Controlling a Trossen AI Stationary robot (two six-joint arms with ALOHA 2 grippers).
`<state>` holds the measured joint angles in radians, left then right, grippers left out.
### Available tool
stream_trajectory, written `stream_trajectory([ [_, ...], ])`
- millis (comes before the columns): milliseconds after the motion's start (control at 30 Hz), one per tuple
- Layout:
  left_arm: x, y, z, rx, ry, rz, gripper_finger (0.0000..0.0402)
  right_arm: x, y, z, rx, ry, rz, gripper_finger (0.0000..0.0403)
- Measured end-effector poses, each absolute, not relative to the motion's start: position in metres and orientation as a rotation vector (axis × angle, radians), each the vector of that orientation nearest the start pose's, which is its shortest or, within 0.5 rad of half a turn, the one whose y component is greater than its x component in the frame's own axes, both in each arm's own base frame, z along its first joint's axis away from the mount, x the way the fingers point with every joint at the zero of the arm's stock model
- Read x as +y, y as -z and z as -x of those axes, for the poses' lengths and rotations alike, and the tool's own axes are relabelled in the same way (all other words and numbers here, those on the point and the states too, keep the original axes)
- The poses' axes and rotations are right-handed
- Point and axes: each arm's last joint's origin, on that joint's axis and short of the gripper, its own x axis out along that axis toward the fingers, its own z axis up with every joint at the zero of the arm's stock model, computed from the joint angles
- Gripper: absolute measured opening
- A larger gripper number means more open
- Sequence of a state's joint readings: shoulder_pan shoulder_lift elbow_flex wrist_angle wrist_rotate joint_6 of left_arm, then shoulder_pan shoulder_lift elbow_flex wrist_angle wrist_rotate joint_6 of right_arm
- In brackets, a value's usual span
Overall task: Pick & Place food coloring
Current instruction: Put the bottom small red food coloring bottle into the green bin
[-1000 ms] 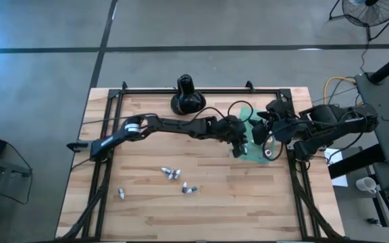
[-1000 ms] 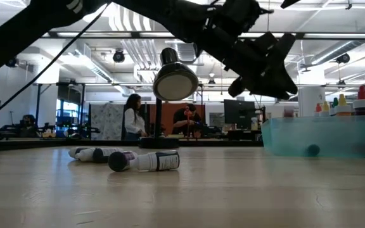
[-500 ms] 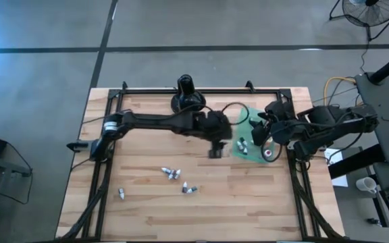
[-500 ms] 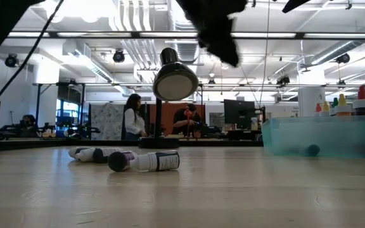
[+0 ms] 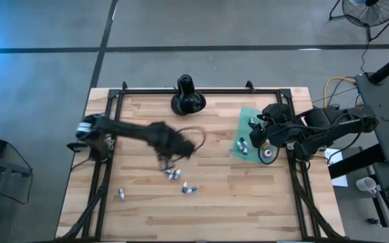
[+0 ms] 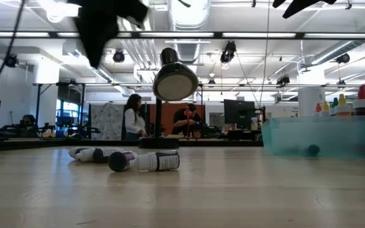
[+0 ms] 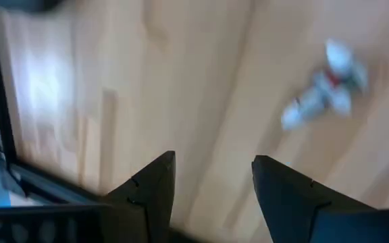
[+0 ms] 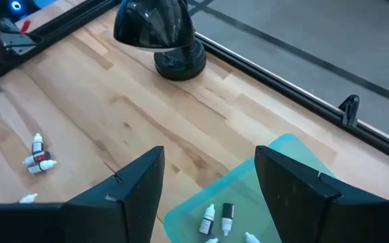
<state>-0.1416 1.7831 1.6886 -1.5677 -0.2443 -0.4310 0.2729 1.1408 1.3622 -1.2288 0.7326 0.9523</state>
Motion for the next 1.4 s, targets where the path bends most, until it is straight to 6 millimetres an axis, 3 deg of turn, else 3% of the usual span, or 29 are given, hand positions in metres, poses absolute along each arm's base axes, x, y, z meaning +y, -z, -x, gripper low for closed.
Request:
stream_trajectory([
  [133,-0.066,-0.285,-0.269,1.655,-0.456,0.133,0.017,0.031,-0.378,-0.182,0.605,0.776,-0.374,0.0224],
  [333,-0.091,-0.254,-0.206,1.561,-0.837,0.624,0.017,0.031,-0.373,-0.184,0.613,0.778,-0.369,0.0224],
  [467,-0.109,-0.238,-0.174,1.444,-0.991,0.892,0.017,0.032,-0.369,-0.185,0.623,0.782,-0.361,0.0224],
  [633,-0.129,-0.219,-0.147,1.414,-1.049,1.054,0.017,0.032,-0.367,-0.185,0.628,0.785,-0.356,0.0224],
  [833,-0.144,-0.195,-0.132,1.468,-1.11,1.118,0.017,0.031,-0.367,-0.185,0.628,0.786,-0.355,0.0224],
  [1100,-0.153,-0.164,-0.134,1.439,-1.079,1.246,0.017,0.031,-0.366,-0.185,0.622,0.796,-0.374,0.0224],
  [1400,-0.151,-0.147,-0.132,1.436,-1.144,1.201,0.017,0.031,-0.363,-0.185,0.621,0.809,-0.391,0.0224],
])
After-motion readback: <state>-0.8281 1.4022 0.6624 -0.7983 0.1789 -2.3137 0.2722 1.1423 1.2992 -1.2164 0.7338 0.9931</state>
